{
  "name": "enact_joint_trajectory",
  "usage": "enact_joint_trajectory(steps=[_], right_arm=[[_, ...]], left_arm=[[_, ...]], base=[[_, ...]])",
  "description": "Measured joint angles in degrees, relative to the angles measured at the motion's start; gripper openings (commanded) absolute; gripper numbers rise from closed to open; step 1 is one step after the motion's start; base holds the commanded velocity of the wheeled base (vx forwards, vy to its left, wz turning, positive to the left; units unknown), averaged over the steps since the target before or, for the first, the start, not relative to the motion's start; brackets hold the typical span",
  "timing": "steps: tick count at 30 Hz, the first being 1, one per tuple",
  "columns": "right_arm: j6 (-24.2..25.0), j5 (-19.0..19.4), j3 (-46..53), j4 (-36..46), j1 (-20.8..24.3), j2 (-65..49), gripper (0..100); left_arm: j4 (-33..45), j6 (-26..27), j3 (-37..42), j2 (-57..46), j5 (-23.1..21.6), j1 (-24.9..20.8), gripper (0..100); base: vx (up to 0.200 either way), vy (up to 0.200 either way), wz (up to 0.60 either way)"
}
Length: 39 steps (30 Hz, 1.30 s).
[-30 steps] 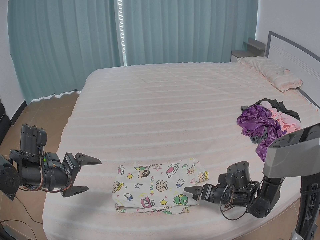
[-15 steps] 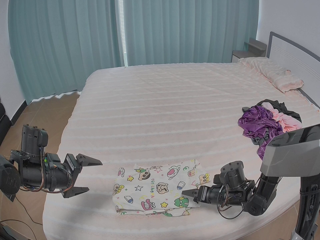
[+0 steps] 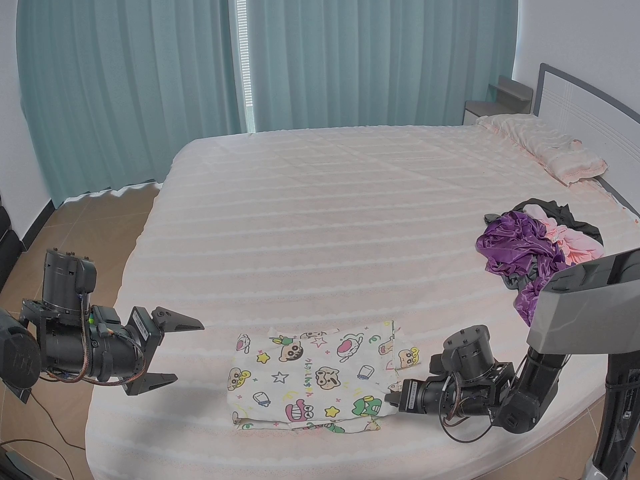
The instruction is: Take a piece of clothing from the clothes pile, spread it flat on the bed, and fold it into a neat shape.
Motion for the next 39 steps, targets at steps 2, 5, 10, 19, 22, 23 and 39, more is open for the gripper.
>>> enact_joint_trajectory(steps=[2, 5, 10, 19, 22, 23, 39], right_arm=[[-0.46, -0.06, 1.13, -0.02, -0.30, -0.88, 0], [-1.61, -0.06, 2.58, 0.02, -1.07, -1.95, 0], [-3.00, -0.05, 4.22, 1.56, -2.08, -2.97, 0], [-5.06, -0.02, 4.24, 3.23, -2.26, -3.44, 100], [-5.55, -0.02, 3.86, 2.96, -3.25, -4.24, 100], [-5.63, -0.02, 3.41, 2.96, -3.80, -4.68, 100], [-5.41, 0.00, -19.68, 14.45, -7.80, -2.47, 100]], left_arm=[[0.00, 0.00, 0.00, 0.00, 0.02, 0.00, 100], [0.00, 0.02, 0.00, 0.00, 0.05, 0.00, 100], [0.00, 0.02, 0.00, 0.00, 0.10, 0.00, 100], [0.00, 0.00, 0.01, 0.02, -0.06, -0.11, 100], [0.01, 0.00, 0.04, 0.04, -0.11, -0.15, 100], [0.01, 0.00, 0.04, 0.04, -0.11, -0.17, 100], [0.01, 0.02, 0.09, 0.23, 0.00, -0.17, 100]], base=[[0.000, 0.000, 0.00], [0.000, 0.000, 0.00], [0.000, 0.000, 0.00], [0.000, 0.000, 0.00], [0.000, 0.000, 0.00], [0.000, 0.000, 0.00], [0.000, 0.000, 0.00]])
